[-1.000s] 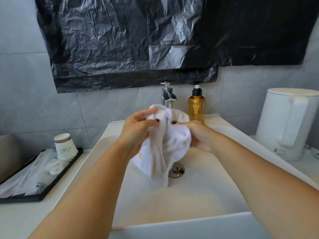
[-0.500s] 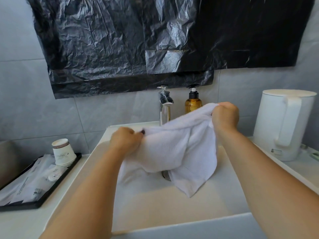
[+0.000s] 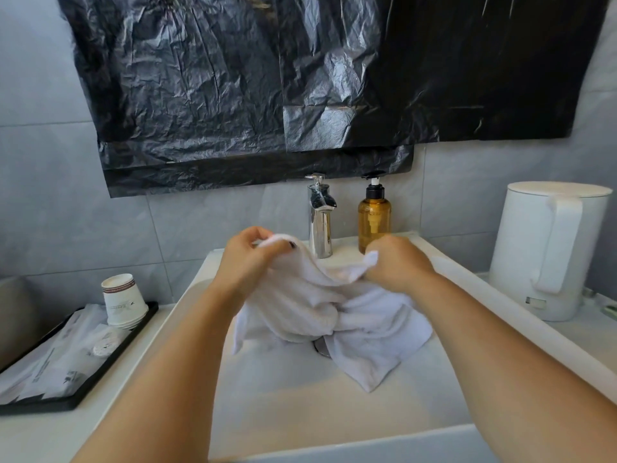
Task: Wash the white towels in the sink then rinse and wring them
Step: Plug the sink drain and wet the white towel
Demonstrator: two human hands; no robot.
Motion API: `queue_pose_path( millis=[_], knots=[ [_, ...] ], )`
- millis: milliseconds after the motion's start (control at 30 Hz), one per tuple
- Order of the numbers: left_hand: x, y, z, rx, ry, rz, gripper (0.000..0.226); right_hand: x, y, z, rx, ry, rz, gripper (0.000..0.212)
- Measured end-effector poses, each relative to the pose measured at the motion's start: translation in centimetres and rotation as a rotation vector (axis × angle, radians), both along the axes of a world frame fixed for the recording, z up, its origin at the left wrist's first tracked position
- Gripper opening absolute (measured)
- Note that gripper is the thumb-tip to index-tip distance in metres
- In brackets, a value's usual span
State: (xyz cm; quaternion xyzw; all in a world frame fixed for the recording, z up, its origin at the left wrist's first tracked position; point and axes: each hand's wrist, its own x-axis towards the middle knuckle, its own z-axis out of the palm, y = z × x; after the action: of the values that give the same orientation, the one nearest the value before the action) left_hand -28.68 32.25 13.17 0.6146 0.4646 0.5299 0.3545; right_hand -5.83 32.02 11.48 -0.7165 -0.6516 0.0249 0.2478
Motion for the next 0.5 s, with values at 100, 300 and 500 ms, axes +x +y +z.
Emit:
queue_pose_path(
  millis=[100, 300, 500],
  knots=[
    [0.3, 0.2, -1.4, -0.082, 0.743, -0.03, 0.051, 1.1, -0.4, 0.9, 0.536, 0.226, -0.14, 0.02],
    [0.2, 1.7, -1.7, 0.073, 0.578, 0.045, 0.025, 0.3, 0.4, 1.2, 0.426, 0.765, 0.079, 0.022],
    [0.3, 1.0, -1.0, -0.09, 0.002, -0.013, 0.019, -1.3, 0.3, -0.1, -0.059, 0.364, 0.406, 0.043]
  ],
)
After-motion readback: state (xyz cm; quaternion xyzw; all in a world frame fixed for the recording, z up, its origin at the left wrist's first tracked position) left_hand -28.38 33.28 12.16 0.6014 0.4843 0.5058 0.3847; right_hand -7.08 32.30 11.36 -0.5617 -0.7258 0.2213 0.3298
